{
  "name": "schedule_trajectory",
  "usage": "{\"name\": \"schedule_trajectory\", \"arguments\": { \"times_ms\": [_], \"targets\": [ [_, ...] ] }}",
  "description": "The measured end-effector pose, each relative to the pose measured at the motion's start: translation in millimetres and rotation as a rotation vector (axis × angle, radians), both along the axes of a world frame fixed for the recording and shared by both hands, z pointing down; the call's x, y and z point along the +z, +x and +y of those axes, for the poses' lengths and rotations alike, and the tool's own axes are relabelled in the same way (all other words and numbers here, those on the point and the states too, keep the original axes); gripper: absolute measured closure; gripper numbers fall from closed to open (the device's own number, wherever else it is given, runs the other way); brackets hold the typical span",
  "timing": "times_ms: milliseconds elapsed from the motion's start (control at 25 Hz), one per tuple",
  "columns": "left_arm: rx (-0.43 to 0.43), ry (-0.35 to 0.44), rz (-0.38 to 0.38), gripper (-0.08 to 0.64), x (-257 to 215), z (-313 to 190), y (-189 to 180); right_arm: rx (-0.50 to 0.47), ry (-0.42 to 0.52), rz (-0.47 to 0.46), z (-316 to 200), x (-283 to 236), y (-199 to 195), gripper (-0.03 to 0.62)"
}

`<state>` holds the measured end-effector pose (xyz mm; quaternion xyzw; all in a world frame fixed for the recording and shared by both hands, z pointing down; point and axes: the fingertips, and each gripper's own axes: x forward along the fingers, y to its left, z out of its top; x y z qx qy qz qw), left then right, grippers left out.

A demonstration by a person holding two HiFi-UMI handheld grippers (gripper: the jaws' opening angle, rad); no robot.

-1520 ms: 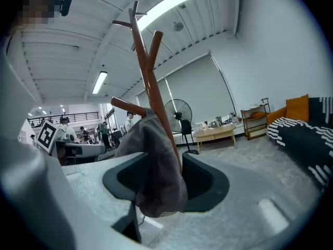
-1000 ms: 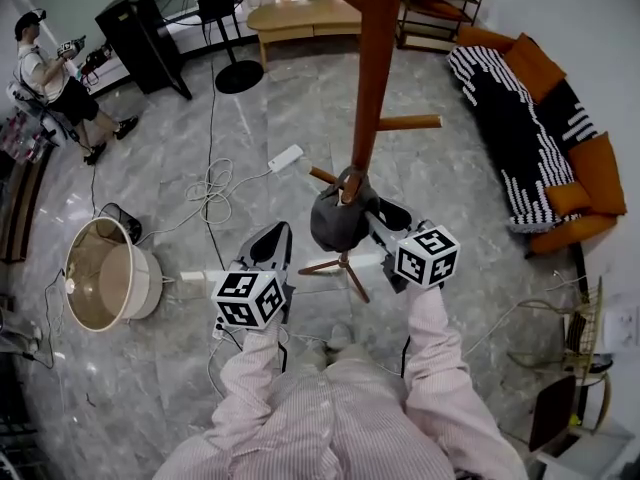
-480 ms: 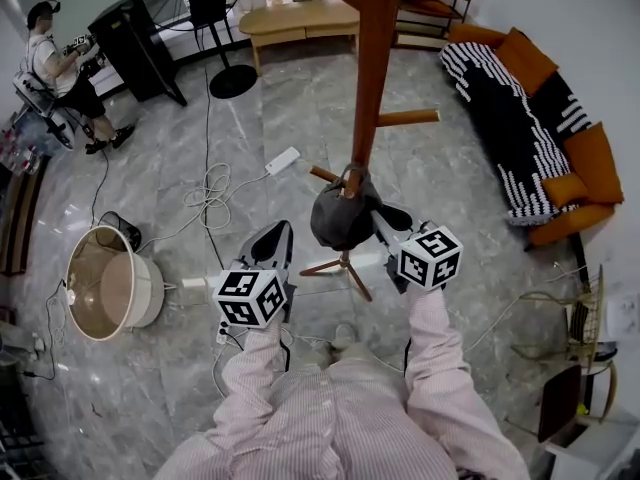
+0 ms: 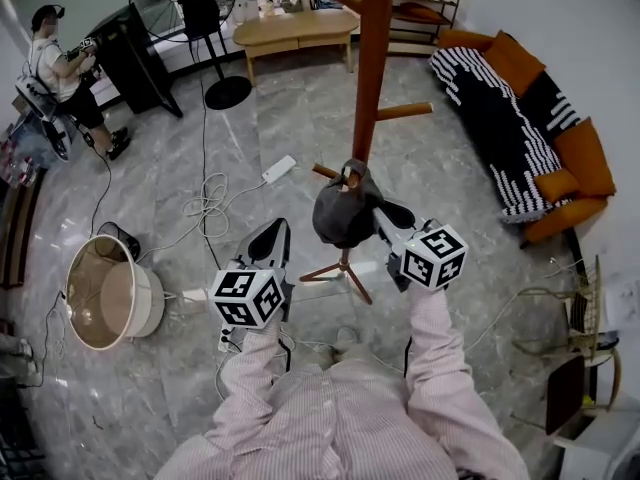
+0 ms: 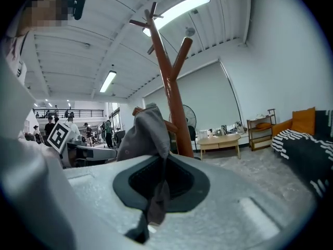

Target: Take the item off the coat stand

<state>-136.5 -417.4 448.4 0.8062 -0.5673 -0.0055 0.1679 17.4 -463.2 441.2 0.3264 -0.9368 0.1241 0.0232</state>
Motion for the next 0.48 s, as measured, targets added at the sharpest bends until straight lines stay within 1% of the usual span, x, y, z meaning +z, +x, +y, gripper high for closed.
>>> {"name": "schedule_trajectory", "arguments": {
  "times_ms": [480],
  "targets": [
    [0.058, 0.068, 0.003, 0.558, -25, 24, -5, 0.057, 0.063, -0.012, 33, -28, -3, 0.578]
  ]
}}
